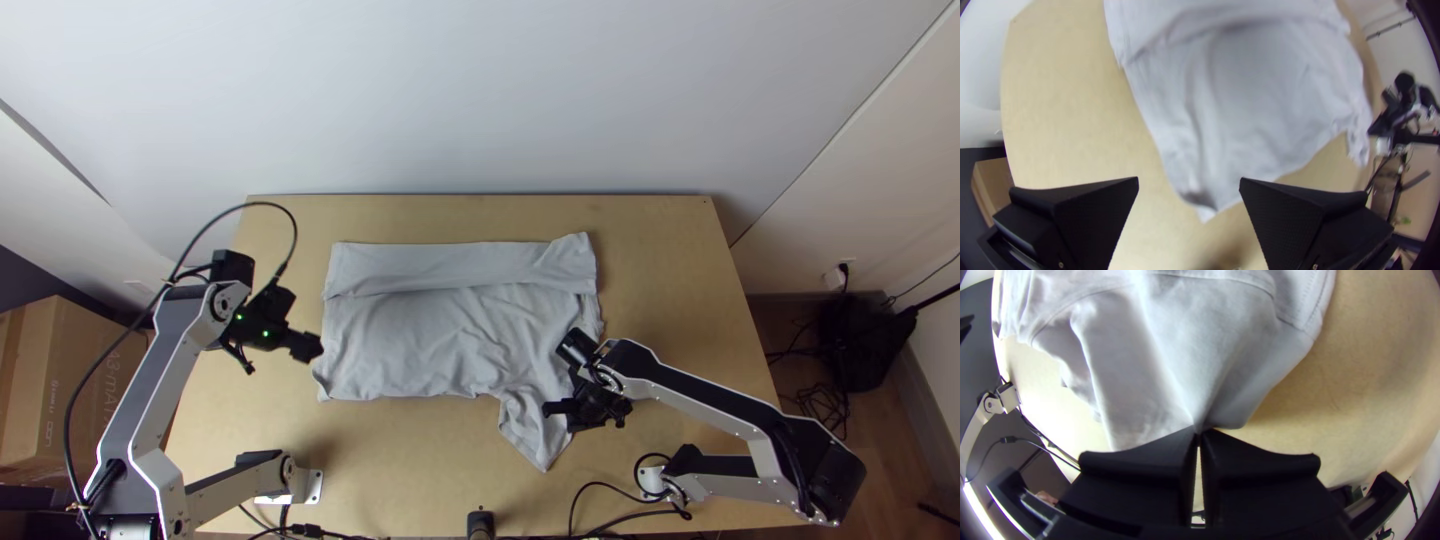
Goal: Fold the t-shirt
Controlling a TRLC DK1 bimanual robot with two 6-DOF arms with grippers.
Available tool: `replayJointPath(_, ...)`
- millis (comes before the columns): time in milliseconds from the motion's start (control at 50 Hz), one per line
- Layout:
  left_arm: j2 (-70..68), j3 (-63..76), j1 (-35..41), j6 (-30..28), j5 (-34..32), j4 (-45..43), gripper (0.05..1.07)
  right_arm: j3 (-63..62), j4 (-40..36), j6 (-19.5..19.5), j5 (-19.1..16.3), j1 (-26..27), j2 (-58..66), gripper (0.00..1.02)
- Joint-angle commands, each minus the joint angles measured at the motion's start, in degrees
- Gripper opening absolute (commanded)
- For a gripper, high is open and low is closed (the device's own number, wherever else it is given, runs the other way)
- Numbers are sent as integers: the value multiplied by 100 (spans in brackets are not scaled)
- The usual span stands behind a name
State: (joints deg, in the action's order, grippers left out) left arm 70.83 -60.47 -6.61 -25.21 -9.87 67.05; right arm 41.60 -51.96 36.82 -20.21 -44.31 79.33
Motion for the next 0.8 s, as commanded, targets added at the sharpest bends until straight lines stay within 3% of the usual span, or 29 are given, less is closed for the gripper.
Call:
replayJointPath(0,-201,501,248,-687,618,318,102,23,-174,-52,-1,151,-295,3)
replayJointPath(140,-25,800,380,-546,1057,784,101,23,-235,-69,-1,222,-410,3)
replayJointPath(260,221,975,986,403,1312,1047,93,41,-270,-52,-1,222,-445,3)
replayJointPath(440,485,1019,1523,1502,1382,757,91,49,-288,-8,-1,213,-515,3)
replayJointPath(540,775,1019,1672,2073,1400,564,80,23,-288,-8,-1,213,-568,3)
replayJointPath(780,1355,896,1681,2723,1497,133,79,-3,-288,18,-1,204,-700,3)
